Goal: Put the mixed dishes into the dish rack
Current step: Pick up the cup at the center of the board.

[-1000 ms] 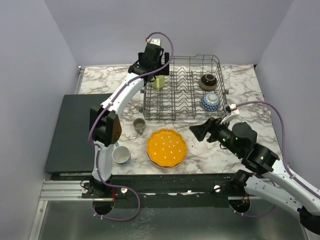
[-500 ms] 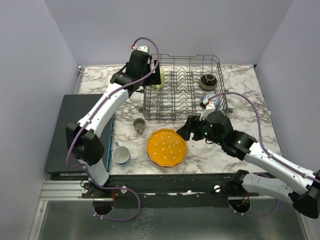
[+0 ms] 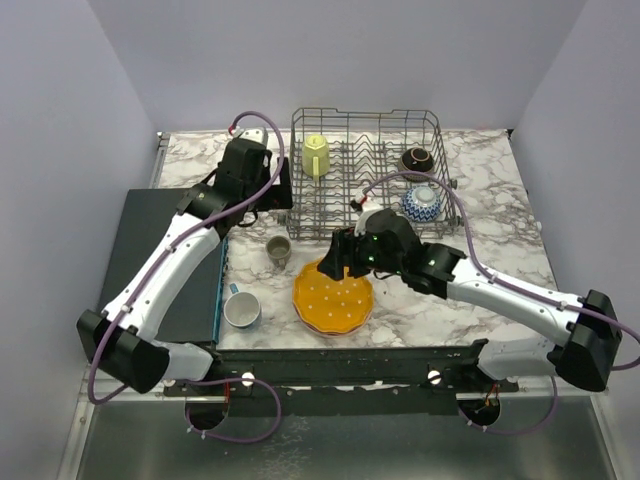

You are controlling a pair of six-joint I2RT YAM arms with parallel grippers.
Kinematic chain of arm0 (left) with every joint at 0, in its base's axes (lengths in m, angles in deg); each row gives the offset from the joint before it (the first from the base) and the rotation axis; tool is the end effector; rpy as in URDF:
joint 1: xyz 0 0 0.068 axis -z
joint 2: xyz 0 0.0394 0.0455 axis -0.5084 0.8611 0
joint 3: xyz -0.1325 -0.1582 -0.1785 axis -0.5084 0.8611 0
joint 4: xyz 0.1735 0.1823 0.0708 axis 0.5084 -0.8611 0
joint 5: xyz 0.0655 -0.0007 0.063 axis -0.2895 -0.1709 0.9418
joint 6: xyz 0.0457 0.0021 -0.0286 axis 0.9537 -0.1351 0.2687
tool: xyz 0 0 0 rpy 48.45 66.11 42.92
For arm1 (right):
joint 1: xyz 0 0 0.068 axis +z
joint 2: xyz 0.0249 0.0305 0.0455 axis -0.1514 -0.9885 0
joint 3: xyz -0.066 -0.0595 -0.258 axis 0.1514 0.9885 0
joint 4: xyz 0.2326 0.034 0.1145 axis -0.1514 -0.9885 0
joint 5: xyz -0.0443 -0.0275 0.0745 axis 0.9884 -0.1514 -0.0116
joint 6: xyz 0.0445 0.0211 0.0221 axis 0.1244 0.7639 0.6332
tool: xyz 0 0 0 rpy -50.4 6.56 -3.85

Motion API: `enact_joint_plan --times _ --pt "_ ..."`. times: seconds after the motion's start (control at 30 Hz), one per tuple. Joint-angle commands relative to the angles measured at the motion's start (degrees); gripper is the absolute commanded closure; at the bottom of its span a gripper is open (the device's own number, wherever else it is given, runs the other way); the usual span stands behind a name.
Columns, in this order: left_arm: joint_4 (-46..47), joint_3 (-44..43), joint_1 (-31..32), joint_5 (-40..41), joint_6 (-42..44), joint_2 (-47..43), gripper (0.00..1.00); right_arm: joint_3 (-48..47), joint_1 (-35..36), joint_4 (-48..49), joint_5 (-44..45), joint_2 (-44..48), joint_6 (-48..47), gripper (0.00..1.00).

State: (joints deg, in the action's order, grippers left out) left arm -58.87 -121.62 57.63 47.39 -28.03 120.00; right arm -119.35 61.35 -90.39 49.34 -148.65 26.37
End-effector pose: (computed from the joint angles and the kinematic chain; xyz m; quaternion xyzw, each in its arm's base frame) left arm 0.2603 -0.1259 0.3823 0.0010 0.8945 -0.1076 0.4340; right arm 0.1695 0.2235 0.2975 -0.1464 0.8551 0.3487 0.3547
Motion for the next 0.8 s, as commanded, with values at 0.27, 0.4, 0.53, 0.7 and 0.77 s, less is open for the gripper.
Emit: enact_joint_plan --times 0.27,0.4,0.53,0.7,0.77 --pt "-2.98 13.54 0.00 12.81 -2.15 -13.57 0.03 -9.60 8.09 0.54 3.98 -12.15 -0.85 0.34" --pt "-2.76 16.82 -0.09 16.85 -3.28 -15.84 0.03 -12.69 10.45 0.06 5.45 -15.87 -1.25 0.35" --pt "-2.22 19.69 -0.47 19.31 -3.69 -17.79 0.04 -15.61 12.30 -0.26 5.96 -19.14 -1.26 0.36" --pt "-1.49 22.23 -2.29 19.10 -4.80 -20.50 0.05 -19.62 14.40 -0.90 6.62 -23.24 -1.52 0.36" --pt "-1.41 22.79 -2.98 19.02 -5.08 -21.66 0.05 -20.95 15.13 -1.01 6.77 -24.85 -1.54 0.36"
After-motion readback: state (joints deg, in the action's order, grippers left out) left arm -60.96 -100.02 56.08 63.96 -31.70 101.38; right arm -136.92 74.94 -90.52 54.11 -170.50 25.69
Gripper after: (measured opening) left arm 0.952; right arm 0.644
